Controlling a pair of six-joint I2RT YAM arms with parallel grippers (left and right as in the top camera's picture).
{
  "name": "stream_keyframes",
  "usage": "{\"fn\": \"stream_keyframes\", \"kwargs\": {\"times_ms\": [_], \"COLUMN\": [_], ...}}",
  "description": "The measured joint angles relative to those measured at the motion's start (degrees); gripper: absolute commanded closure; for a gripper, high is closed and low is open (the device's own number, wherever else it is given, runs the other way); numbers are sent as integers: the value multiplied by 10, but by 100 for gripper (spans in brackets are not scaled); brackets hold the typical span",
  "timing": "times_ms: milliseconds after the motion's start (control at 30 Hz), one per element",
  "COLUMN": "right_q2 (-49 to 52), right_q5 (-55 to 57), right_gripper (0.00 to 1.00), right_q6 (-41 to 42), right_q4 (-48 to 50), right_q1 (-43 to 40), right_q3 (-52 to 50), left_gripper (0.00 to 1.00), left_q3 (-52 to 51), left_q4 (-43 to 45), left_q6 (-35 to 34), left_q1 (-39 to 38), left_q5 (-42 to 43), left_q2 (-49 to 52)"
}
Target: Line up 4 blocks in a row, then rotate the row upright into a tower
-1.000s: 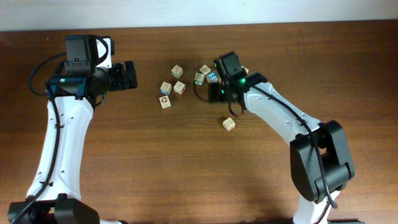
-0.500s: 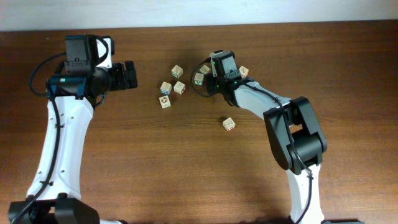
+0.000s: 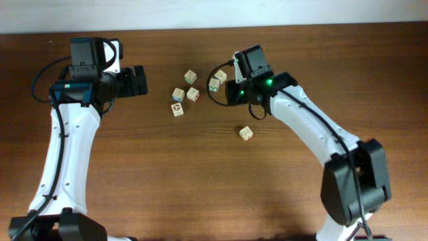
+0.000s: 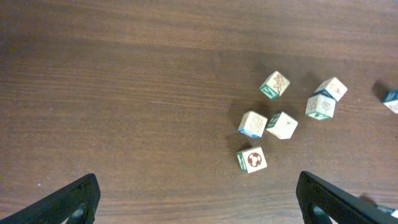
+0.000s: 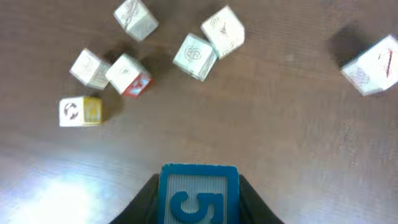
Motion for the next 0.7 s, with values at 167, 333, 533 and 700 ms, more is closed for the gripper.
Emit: {"fn": "stream_keyframes", "kwargs": {"times_ms": [167, 333, 533, 700], "right_q2": [-19, -19, 21, 28], "right_q5": [-6, 9, 9, 9], "right_gripper": [76, 76, 76, 76], "right_q6": [33, 46, 46, 47], "right_q4": [-119, -103, -49, -34], "right_q1": [38, 57, 52, 31], "right_q3": [-10, -92, -127, -127], "left_gripper": [1, 1, 1, 1], "left_q3": [0, 0, 0, 0], "left_q4": [1, 1, 1, 1], "left_q6": [0, 0, 0, 0], "left_q1": [0, 0, 0, 0], "left_q5": [0, 0, 0, 0], "left_q2": [0, 0, 0, 0]}}
